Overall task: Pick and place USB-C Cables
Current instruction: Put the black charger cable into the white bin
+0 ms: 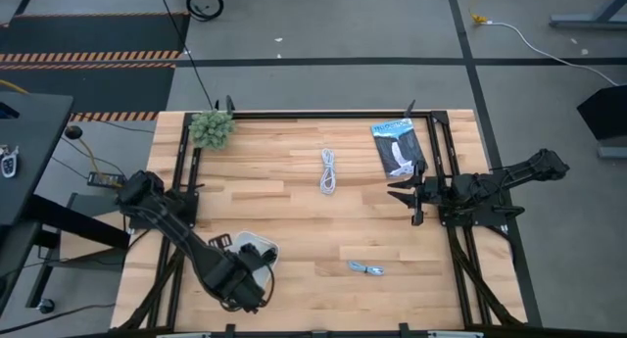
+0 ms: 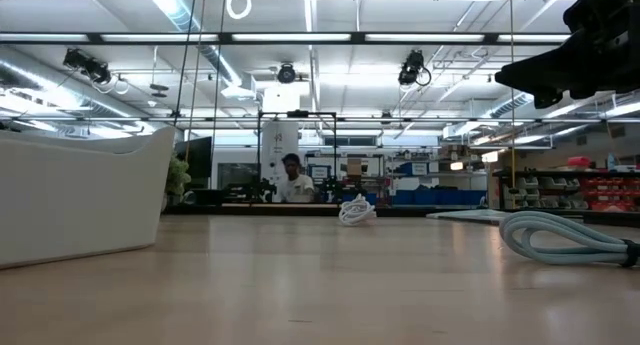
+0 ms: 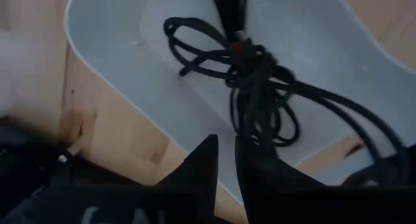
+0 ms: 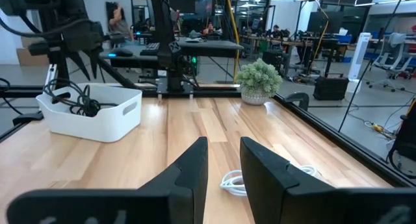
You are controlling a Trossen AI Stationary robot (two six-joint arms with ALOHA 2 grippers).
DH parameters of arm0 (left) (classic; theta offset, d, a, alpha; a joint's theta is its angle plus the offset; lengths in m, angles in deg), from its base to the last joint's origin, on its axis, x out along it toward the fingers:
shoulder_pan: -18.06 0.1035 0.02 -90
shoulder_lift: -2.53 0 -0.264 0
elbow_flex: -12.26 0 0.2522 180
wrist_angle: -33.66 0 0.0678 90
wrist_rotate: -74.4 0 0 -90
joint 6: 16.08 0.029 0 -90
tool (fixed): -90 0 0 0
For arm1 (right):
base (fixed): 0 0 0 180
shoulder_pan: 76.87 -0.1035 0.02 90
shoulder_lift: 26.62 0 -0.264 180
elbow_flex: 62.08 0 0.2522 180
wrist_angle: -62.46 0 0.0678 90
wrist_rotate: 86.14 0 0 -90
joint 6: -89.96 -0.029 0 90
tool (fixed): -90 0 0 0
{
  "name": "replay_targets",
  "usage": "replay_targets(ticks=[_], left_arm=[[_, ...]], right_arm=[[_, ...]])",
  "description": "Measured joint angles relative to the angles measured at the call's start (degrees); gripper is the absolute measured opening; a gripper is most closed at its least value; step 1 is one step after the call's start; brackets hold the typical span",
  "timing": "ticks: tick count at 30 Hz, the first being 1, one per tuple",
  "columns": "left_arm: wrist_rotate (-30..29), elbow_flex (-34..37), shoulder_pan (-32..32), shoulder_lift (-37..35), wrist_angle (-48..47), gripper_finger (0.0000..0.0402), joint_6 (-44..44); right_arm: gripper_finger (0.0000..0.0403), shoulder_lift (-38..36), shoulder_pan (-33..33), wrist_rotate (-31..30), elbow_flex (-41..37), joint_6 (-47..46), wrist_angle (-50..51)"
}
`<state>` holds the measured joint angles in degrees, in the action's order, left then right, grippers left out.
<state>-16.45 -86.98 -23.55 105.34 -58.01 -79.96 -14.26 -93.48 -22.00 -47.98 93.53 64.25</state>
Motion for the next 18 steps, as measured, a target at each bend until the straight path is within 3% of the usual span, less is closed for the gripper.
replay_targets(ticks=[5,8,10,18], left_arm=[[0.1,-0.4,2.1,0.0,0.3,0.0105,1.8],[3.7,-0.9,3.7,-0.1,1.7,0.013,2.7],[6.0,-0.8,4.3,-0.1,2.2,0.014,3.0],[6.0,0.4,4.2,-0.1,3.0,0.0163,0.2]], right_arm=[[0.0096,0.0,0.0,0.0,0.0,0.0,0.0],[0.0096,0.0,0.0,0.0,0.0,0.0,0.0],[0.0096,0.0,0.0,0.0,0.0,0.0,0.0],[0.0096,0.0,0.0,0.0,0.0,0.0,0.0]])
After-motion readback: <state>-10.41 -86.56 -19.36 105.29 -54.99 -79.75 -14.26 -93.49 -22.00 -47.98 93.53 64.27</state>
